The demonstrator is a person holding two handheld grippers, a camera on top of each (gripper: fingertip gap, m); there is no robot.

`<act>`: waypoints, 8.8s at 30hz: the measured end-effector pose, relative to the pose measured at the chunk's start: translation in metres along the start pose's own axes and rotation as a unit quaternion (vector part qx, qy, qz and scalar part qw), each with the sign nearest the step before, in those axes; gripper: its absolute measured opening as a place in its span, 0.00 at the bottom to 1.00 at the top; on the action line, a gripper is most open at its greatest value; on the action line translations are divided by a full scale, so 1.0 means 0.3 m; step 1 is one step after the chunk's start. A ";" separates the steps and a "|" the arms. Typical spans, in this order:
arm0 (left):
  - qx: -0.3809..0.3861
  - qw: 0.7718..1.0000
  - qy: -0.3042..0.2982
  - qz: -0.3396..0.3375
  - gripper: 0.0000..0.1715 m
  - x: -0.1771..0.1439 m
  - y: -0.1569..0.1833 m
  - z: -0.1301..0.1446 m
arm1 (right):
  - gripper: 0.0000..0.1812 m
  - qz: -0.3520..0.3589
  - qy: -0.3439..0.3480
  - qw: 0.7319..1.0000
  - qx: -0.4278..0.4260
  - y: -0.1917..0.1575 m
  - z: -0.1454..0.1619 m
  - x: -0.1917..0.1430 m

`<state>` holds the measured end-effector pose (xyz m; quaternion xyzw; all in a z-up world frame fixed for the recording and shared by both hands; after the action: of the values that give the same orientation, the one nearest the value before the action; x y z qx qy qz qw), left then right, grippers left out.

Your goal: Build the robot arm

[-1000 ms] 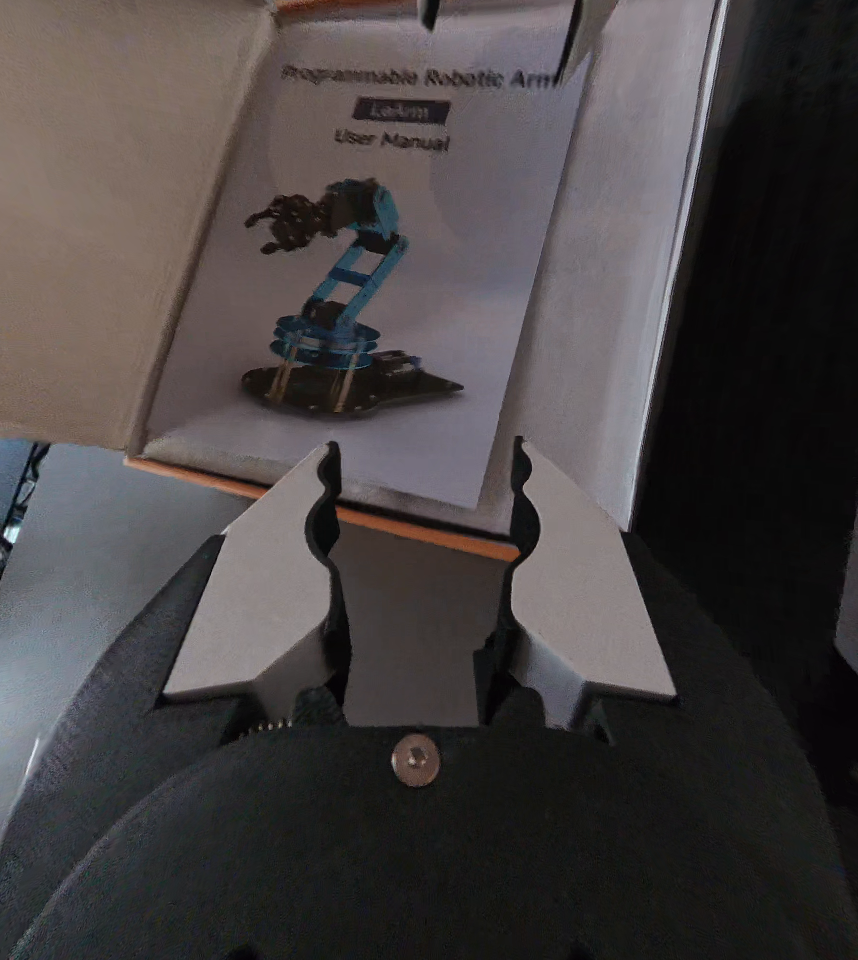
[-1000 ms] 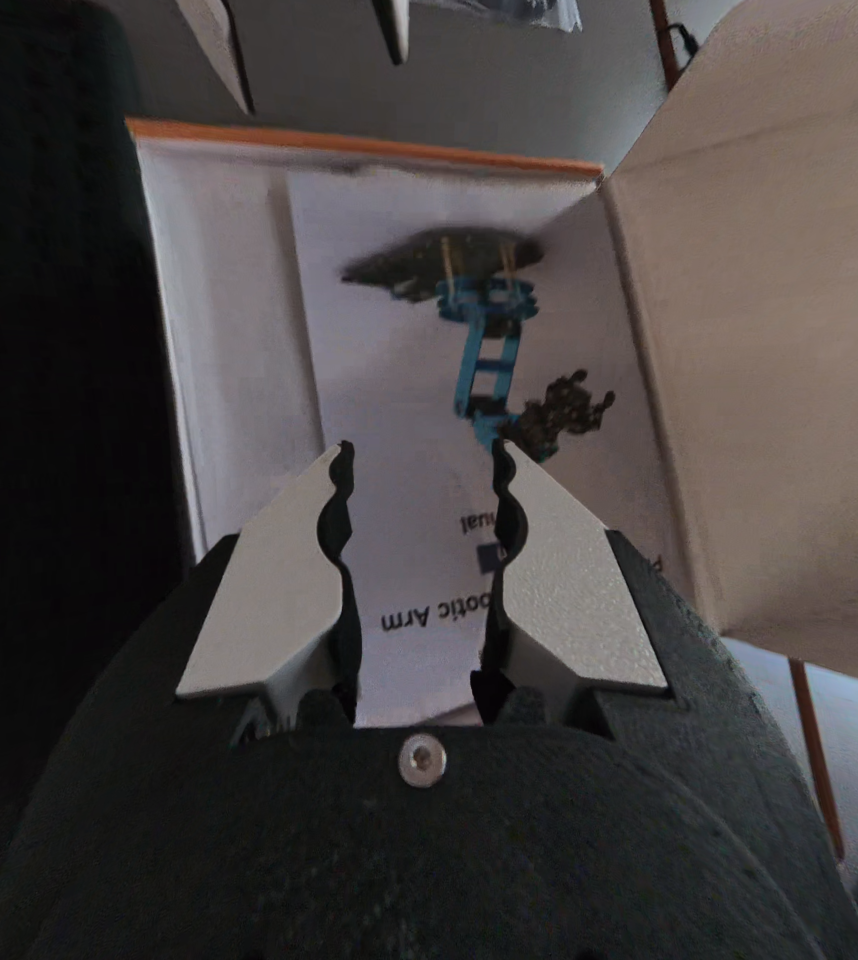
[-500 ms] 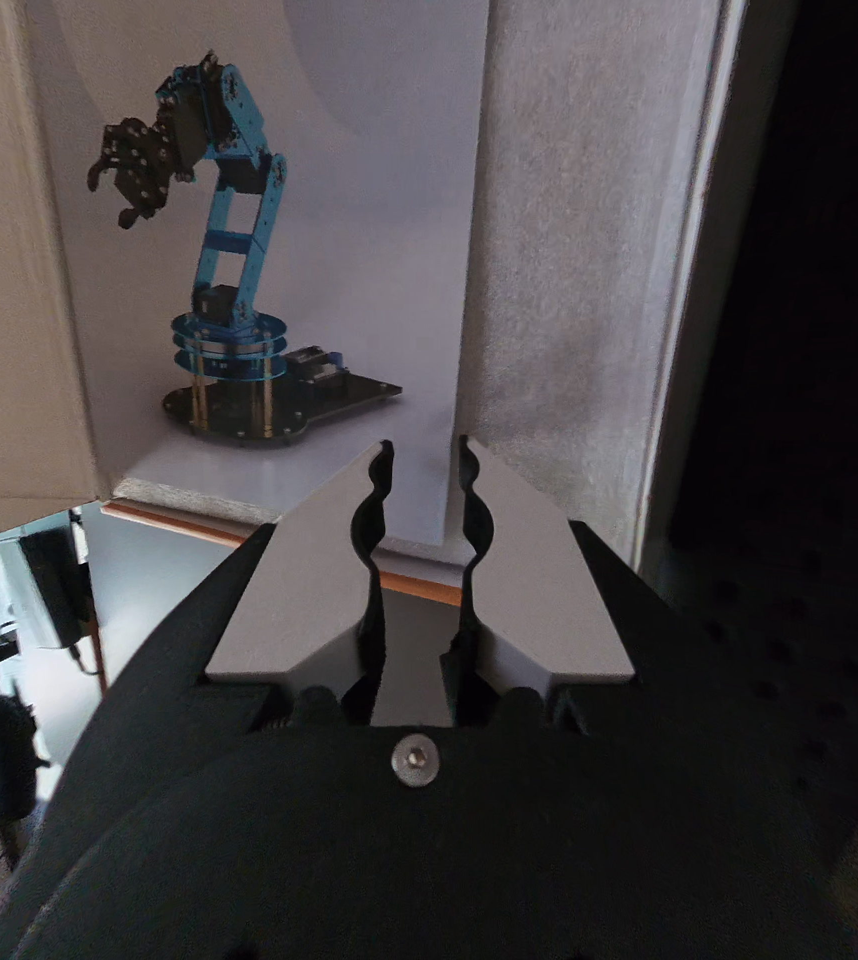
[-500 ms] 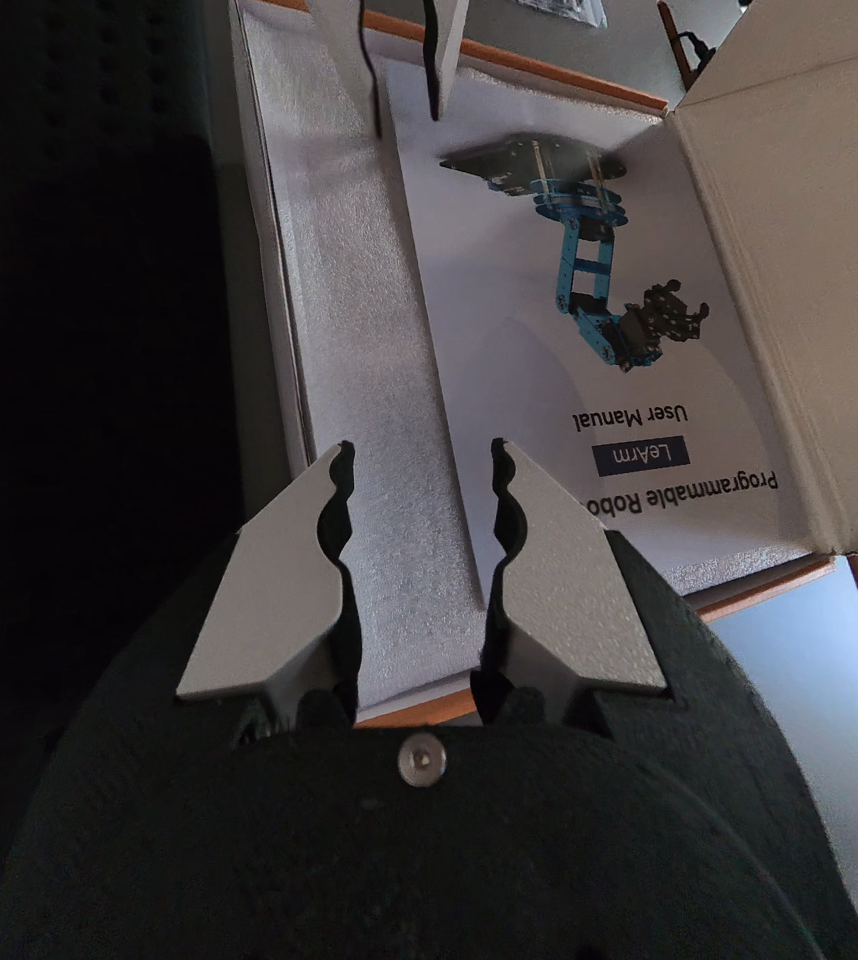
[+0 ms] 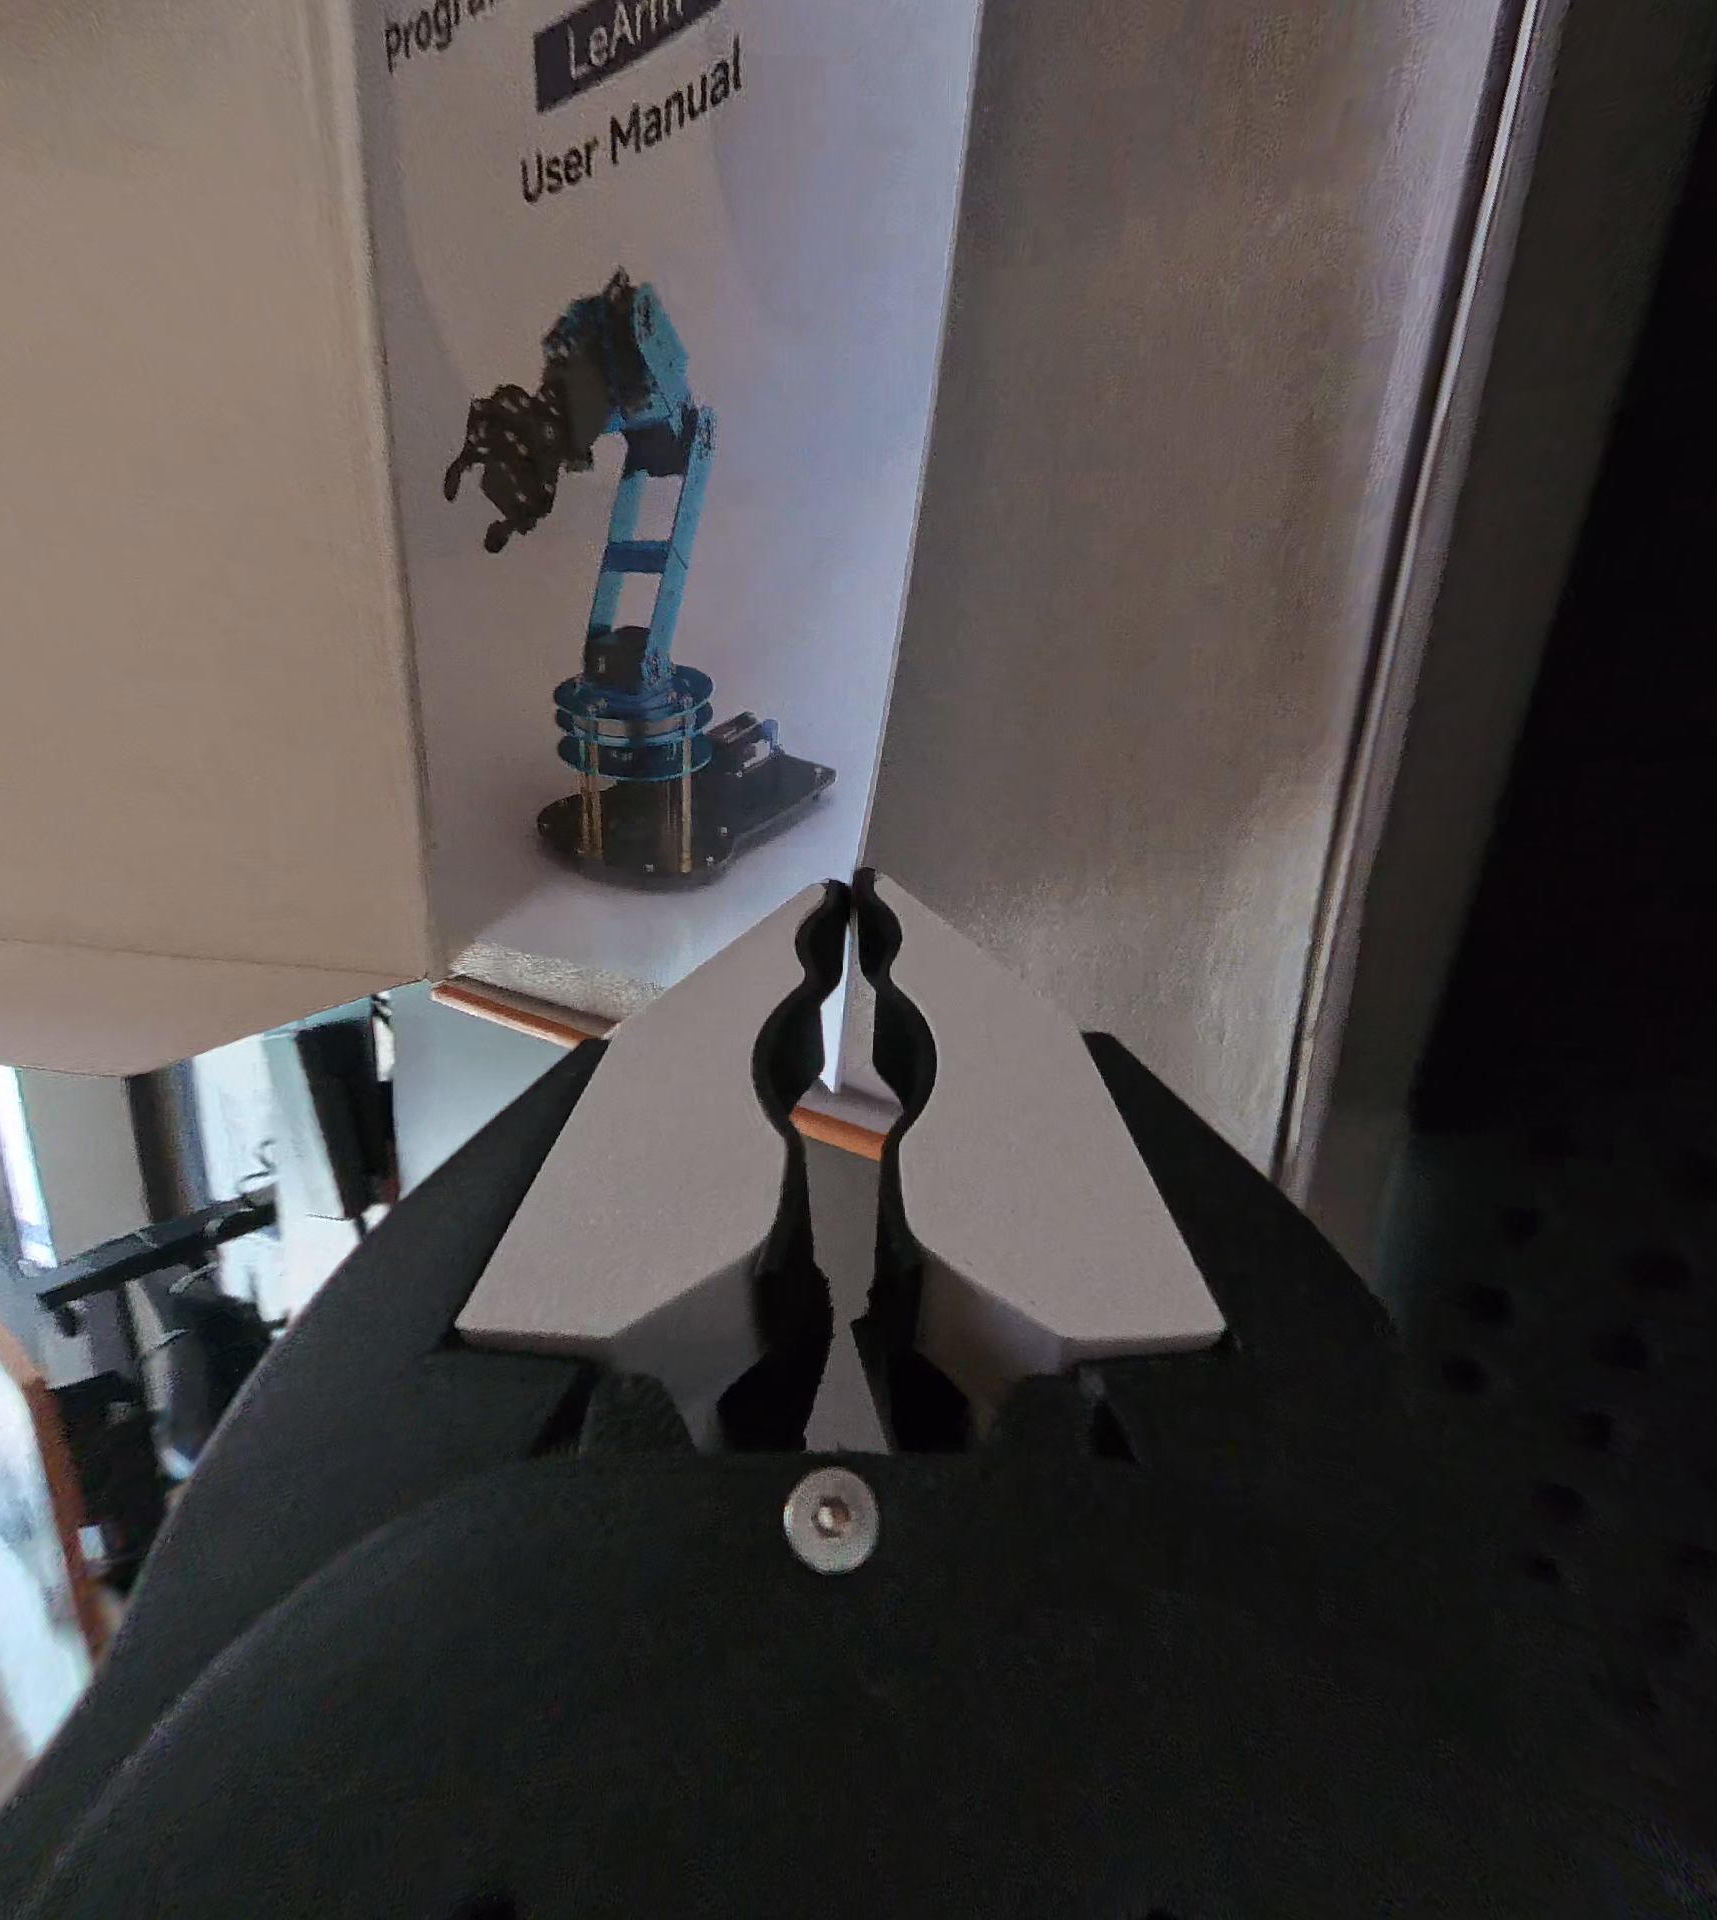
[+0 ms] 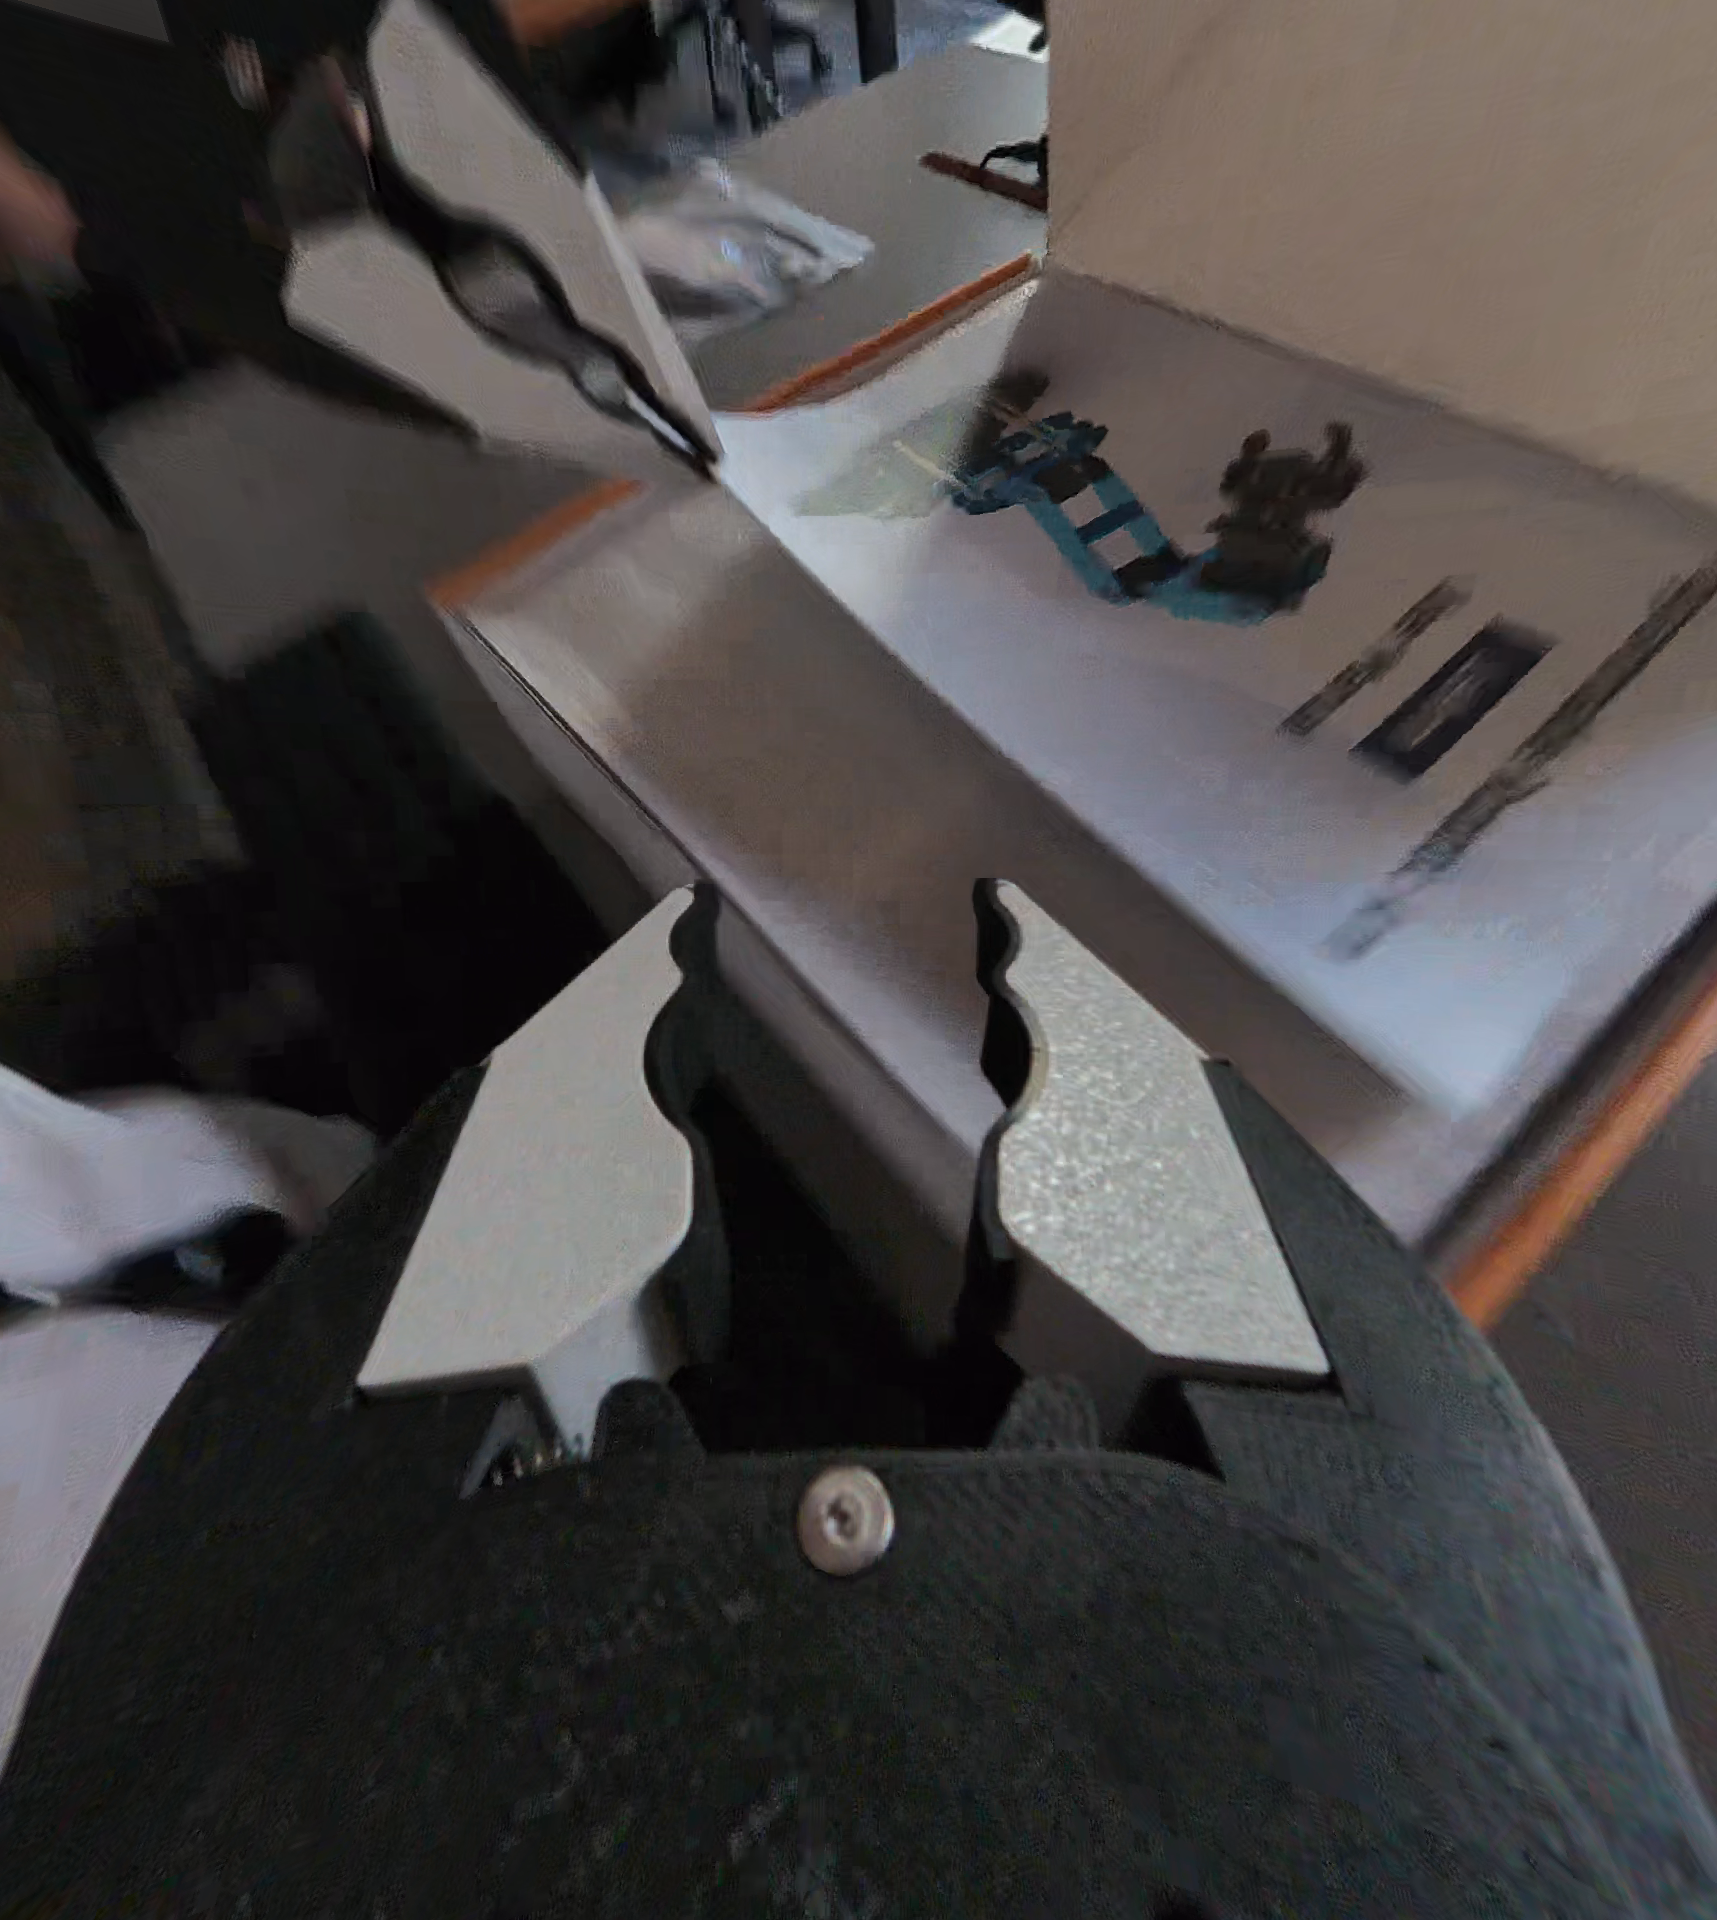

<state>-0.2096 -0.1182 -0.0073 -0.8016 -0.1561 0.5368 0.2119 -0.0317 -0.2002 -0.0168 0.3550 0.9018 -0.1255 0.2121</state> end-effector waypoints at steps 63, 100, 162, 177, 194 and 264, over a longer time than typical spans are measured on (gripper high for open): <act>-0.362 0.717 0.247 0.542 0.00 0.131 -0.187 -1.052 | 0.00 -0.118 0.365 0.855 0.349 0.584 0.148 -0.791; -0.370 0.659 0.157 0.635 0.00 0.816 0.491 -2.620 | 0.00 0.139 0.223 0.851 0.456 1.210 1.055 -2.113; 0.146 0.887 0.182 0.399 0.14 0.983 0.710 -3.041 | 0.15 0.164 -0.225 0.949 -0.149 1.417 1.270 -2.469; 0.158 0.885 0.201 0.390 0.25 0.955 0.764 -3.044 | 0.04 0.117 -0.213 0.962 -0.125 1.397 1.316 -2.436; 0.150 0.871 0.179 0.432 0.23 0.956 0.749 -3.052 | 0.01 0.125 -0.211 0.958 -0.148 1.403 1.274 -2.459; 0.093 0.868 0.439 0.213 0.19 0.795 0.999 -3.091 | 0.00 0.020 0.178 0.804 0.567 1.466 1.302 -2.471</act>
<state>0.7461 -0.4221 -0.0393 -0.9448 0.1781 0.1740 0.2131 0.8758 -0.4675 -0.0434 0.4461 0.6844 -0.5451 -0.1884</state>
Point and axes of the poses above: each gripper's, where its closed fingertips meet, x out along the fingers, z out of its underside, y = z × x across the jaws, the point moved 5 cm from there along -x, back along the fingers, and after that the axes turned 5 degrees about -x, right-handed, at the moved point
